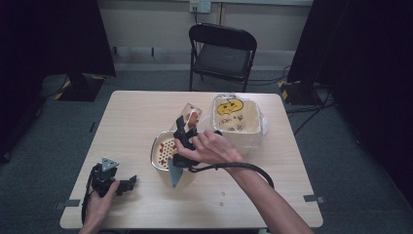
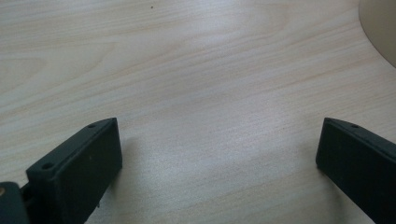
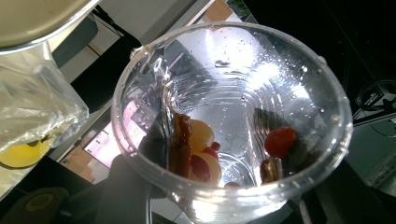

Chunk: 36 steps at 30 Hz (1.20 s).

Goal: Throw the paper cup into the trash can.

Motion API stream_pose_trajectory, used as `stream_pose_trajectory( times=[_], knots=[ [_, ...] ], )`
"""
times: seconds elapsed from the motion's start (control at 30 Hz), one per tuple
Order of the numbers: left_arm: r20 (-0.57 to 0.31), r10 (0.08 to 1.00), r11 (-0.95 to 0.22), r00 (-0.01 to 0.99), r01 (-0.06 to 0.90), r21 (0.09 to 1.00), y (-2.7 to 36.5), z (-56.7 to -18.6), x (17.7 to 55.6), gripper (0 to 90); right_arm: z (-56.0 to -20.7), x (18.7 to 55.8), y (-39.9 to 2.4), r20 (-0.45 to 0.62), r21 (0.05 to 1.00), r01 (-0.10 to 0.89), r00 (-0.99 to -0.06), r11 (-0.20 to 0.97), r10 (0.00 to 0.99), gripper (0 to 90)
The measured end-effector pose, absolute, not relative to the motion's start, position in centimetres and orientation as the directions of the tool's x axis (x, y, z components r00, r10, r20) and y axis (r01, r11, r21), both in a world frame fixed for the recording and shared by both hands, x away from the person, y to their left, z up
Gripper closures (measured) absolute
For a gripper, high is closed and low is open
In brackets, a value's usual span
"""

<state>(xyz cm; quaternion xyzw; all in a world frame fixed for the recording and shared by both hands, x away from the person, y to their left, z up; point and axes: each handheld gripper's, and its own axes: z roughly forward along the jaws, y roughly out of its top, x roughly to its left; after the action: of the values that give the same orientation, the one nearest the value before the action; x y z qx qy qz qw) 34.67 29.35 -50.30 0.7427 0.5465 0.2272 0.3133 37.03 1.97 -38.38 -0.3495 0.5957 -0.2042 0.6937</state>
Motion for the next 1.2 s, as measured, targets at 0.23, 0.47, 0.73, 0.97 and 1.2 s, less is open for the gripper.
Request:
stream_pose_trajectory(
  times=[0.23,0.47,0.73,0.97,1.2],
  knots=[
    [-0.004,0.954,-0.208,0.3,0.669,0.714,29.4,-50.3,34.7,0.0,-37.7,37.2,1.9,-0.838,-0.546,-0.175,0.103,0.819,-0.536,52.3],
    [-0.01,0.955,-0.2,0.296,0.669,0.716,29.3,-50.3,34.7,0.0,-36.0,37.4,2.0,-0.975,-0.171,-0.244,-0.099,0.955,-0.2,52.5],
    [-0.01,0.955,-0.2,0.296,0.67,0.715,29.3,-50.3,34.7,0.0,-34.7,38.1,0.7,-0.912,0.296,-0.187,-0.346,0.937,0.219,53.8],
    [-0.009,0.955,-0.202,0.298,0.669,0.715,29.3,-50.3,34.7,0.0,-34.1,39.3,-1.9,-0.657,0.681,-0.087,-0.51,0.727,0.554,54.3],
    [-0.01,0.955,-0.2,0.296,0.67,0.715,29.3,-50.3,34.7,0.0,-33.9,40.2,-3.4,-0.352,0.887,0.024,-0.611,0.461,0.709,53.9]
  ],
)
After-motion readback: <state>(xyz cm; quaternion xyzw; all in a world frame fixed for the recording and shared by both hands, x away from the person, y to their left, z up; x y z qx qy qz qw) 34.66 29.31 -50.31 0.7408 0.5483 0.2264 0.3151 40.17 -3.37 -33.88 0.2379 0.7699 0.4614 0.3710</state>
